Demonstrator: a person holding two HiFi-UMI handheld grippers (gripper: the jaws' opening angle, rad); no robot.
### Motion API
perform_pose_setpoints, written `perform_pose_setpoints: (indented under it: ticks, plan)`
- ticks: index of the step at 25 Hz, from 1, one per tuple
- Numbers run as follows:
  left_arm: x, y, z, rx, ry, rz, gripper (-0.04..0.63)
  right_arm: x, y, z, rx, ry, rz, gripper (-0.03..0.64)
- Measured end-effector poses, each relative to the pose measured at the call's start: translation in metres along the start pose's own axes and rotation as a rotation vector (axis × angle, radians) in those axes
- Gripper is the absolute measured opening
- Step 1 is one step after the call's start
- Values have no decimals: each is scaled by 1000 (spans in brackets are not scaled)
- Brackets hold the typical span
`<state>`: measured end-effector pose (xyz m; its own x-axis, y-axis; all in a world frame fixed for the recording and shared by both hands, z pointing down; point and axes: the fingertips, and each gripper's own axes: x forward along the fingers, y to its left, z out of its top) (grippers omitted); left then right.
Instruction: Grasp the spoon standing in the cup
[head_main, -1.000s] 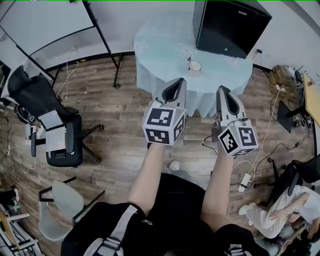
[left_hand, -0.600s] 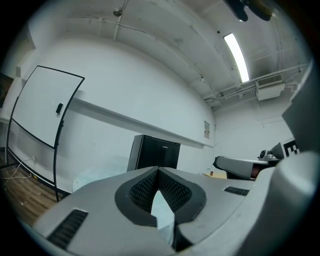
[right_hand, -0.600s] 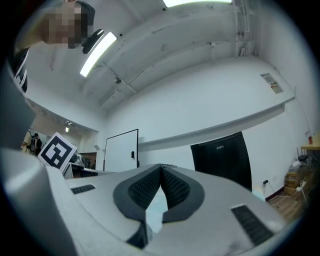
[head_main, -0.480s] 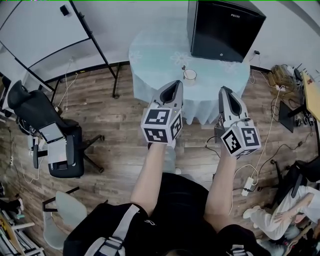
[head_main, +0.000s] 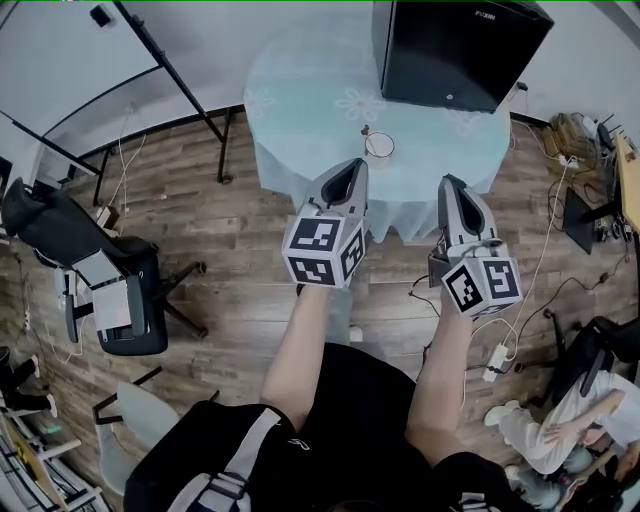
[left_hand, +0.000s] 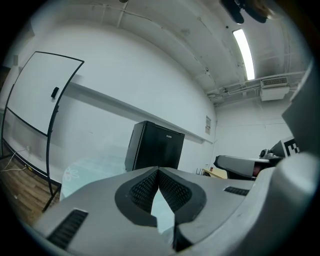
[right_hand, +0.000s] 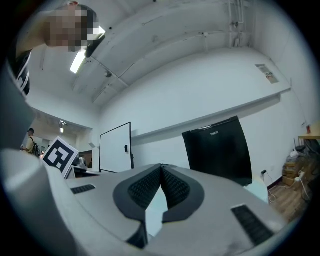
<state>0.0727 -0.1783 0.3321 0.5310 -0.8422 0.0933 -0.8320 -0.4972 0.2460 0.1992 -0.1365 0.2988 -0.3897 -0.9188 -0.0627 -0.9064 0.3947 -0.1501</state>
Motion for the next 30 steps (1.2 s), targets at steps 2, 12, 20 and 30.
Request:
perform_pose_setpoints:
  ticks: [2, 12, 20, 30]
  plan:
    - [16, 8, -6, -5, 18, 1, 2, 14, -9, -9, 11, 17, -3, 0]
    - [91, 42, -49, -39, 129, -16, 8, 73, -52, -61, 63, 106, -28, 0]
    - [136, 79, -81, -85, 203, -7, 110, 114, -72, -96, 93, 168, -42, 0]
    - [174, 110, -128, -129, 303, 18, 143, 138, -95, -138, 133, 254, -87, 0]
